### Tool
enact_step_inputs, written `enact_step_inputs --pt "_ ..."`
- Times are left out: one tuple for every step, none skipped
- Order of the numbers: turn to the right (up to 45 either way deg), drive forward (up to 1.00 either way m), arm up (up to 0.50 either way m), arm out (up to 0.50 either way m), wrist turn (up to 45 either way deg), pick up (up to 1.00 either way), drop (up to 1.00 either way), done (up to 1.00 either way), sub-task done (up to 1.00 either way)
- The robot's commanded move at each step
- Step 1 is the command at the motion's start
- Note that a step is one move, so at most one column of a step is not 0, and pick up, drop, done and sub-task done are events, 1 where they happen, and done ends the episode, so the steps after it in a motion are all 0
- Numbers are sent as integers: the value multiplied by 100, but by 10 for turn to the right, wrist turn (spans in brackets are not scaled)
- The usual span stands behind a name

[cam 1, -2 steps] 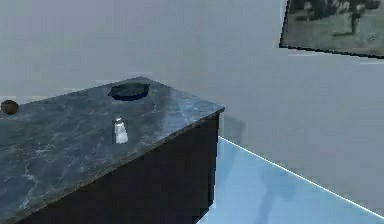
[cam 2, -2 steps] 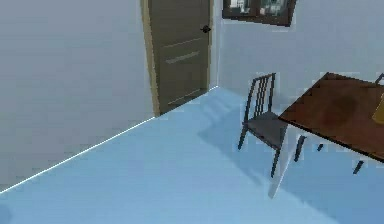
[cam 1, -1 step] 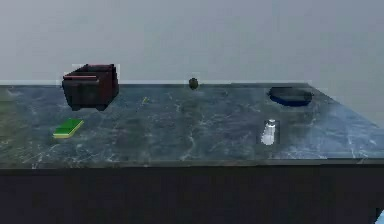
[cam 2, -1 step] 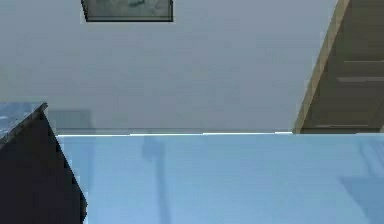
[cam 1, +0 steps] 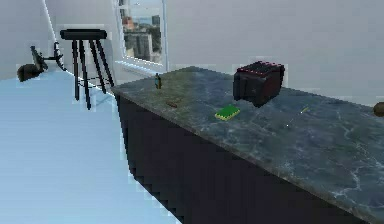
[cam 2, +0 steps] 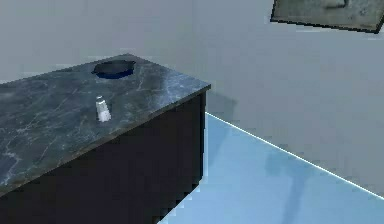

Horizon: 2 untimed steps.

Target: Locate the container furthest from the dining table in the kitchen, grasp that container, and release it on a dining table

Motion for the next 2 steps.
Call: enact_step_inputs --pt "-210 0 0 0 0 0 0 0 0" --pt "0 0 50 0 0 0 0 0 0"
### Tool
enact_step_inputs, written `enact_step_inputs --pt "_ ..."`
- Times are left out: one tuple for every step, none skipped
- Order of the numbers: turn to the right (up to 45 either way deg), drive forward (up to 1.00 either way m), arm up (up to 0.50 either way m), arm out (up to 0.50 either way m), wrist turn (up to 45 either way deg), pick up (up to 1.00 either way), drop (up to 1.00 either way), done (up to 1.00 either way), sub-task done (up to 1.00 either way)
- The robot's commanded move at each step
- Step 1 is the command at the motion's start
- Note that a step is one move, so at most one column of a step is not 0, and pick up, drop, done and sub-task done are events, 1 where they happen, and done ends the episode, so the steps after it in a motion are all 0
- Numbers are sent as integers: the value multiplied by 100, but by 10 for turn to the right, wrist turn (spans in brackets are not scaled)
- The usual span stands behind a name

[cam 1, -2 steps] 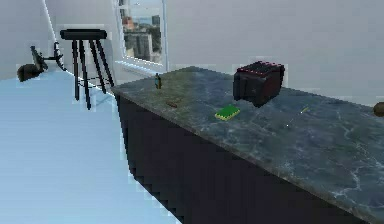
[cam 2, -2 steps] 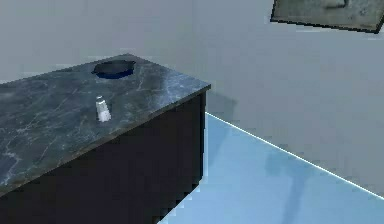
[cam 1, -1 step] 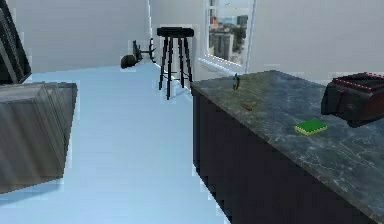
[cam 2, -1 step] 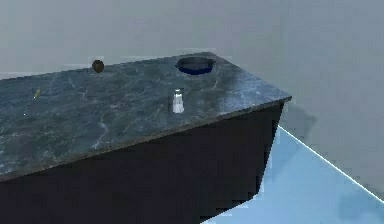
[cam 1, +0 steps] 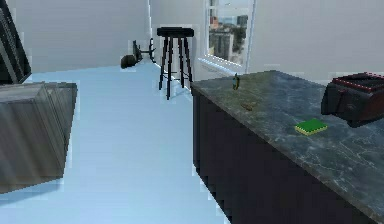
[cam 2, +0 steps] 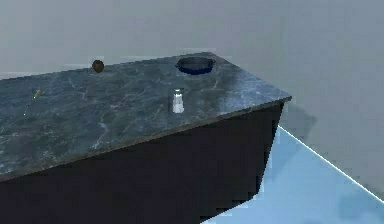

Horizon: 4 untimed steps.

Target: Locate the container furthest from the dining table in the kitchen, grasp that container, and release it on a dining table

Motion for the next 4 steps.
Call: enact_step_inputs --pt "0 0 38 0 0 0 0 0 0" --pt "0 0 0 50 0 0 0 0 0" --pt "0 0 0 0 450 0 0 0 0" --pt "0 0 0 0 450 0 0 0 0"
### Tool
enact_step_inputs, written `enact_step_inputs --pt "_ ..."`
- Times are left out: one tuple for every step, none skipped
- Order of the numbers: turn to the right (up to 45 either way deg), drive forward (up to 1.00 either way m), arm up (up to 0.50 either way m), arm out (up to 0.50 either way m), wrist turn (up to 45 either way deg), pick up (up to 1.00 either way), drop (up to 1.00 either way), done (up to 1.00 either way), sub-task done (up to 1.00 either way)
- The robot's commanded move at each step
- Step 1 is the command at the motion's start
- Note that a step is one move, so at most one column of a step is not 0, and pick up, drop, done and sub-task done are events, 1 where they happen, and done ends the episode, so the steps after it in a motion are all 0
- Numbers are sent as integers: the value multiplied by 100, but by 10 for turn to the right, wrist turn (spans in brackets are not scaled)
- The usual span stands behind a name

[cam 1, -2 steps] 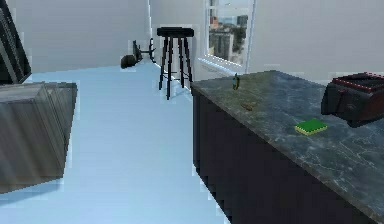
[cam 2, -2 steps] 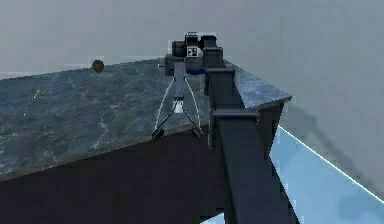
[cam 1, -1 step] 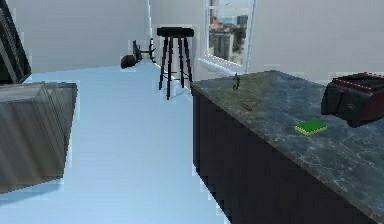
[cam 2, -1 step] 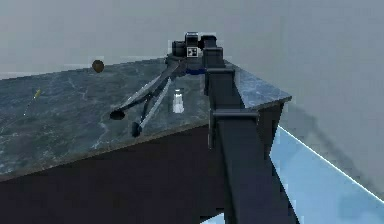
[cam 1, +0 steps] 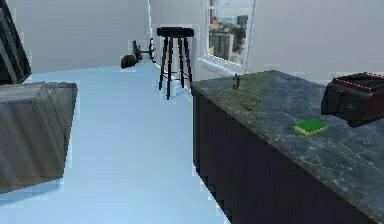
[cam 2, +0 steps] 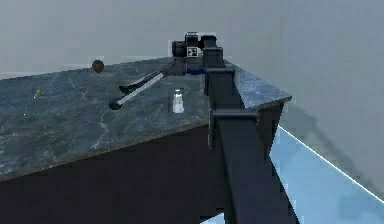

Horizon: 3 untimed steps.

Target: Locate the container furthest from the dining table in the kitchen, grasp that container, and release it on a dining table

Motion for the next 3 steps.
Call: enact_step_inputs --pt "0 0 0 0 450 0 0 0 0" --pt "0 0 0 0 330 0 0 0 0" --pt "0 0 -16 0 0 0 0 0 0"
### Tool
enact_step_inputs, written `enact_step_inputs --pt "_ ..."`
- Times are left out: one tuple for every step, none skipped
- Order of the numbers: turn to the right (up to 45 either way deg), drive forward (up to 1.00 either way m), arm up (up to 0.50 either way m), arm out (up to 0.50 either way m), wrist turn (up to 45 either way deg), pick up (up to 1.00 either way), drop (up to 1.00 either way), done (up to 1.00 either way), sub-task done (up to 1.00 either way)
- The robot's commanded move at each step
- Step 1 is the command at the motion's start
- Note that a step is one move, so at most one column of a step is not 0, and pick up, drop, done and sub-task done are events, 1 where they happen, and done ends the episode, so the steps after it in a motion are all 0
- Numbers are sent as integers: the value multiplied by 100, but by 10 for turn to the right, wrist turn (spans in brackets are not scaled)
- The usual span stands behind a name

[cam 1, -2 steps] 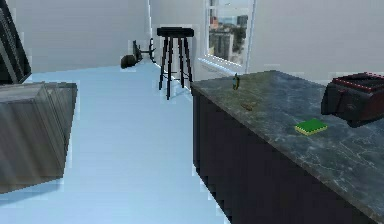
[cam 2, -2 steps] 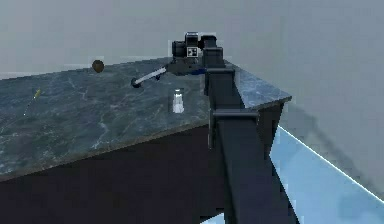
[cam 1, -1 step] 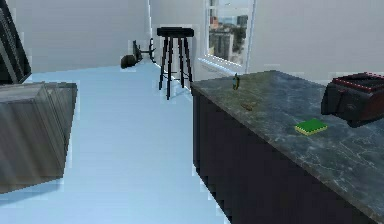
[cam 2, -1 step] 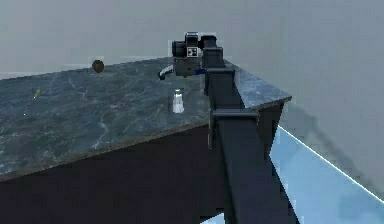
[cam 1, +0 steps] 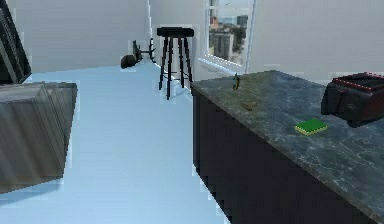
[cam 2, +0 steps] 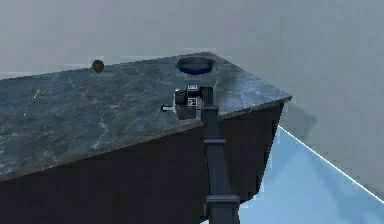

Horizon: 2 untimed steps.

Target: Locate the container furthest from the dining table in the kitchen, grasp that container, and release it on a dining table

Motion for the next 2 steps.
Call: enact_step_inputs --pt "0 0 0 0 0 100 0 0 0" --pt "0 0 10 0 0 0 0 0 0"
